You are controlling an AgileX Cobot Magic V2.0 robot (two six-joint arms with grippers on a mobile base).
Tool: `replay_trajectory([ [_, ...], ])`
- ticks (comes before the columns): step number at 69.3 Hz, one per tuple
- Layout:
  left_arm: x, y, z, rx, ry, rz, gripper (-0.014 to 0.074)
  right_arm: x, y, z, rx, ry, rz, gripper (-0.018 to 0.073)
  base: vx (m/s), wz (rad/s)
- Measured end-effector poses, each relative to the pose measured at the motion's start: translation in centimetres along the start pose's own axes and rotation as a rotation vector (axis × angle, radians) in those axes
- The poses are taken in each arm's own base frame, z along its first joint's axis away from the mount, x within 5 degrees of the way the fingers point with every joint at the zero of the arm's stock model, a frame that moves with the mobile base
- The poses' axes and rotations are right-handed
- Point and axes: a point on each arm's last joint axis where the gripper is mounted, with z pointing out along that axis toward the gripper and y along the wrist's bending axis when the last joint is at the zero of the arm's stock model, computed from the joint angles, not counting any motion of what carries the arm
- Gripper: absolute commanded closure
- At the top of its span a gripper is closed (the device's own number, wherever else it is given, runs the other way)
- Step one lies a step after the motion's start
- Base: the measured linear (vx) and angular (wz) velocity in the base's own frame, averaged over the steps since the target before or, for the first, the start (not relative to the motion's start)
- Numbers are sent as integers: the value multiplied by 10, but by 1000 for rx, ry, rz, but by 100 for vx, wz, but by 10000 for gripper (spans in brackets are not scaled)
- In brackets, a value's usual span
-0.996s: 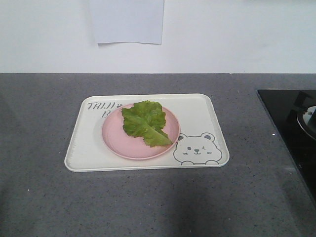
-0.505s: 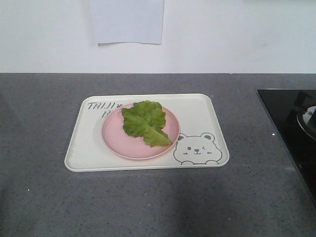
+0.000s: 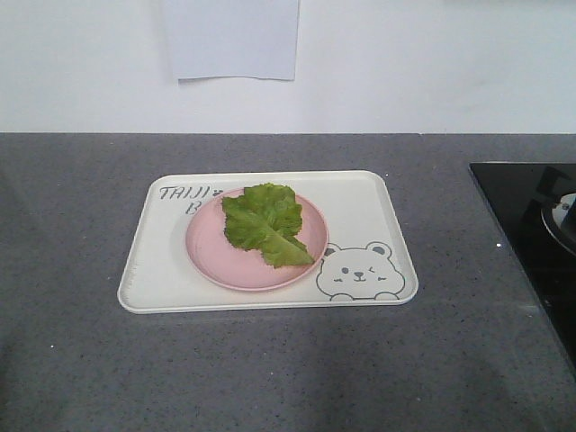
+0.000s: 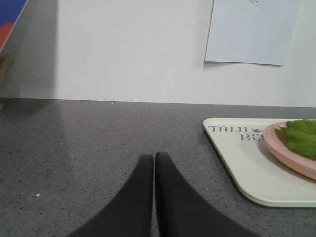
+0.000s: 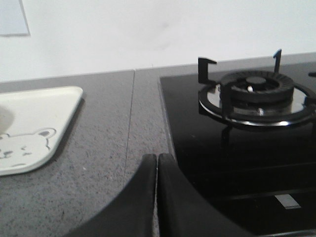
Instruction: Transfer vegetables to tray and serve
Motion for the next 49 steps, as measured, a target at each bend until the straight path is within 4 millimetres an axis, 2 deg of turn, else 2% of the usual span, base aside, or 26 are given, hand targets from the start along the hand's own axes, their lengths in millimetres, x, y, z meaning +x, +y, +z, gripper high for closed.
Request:
replay_trajectory([
  [19, 0, 0, 0, 0, 0, 0, 602, -8, 1, 0, -10, -83, -6, 565, 0, 0],
  [49, 0, 0, 0, 0, 0, 0, 602, -8, 1, 0, -11, -91, -6, 565, 0, 0],
])
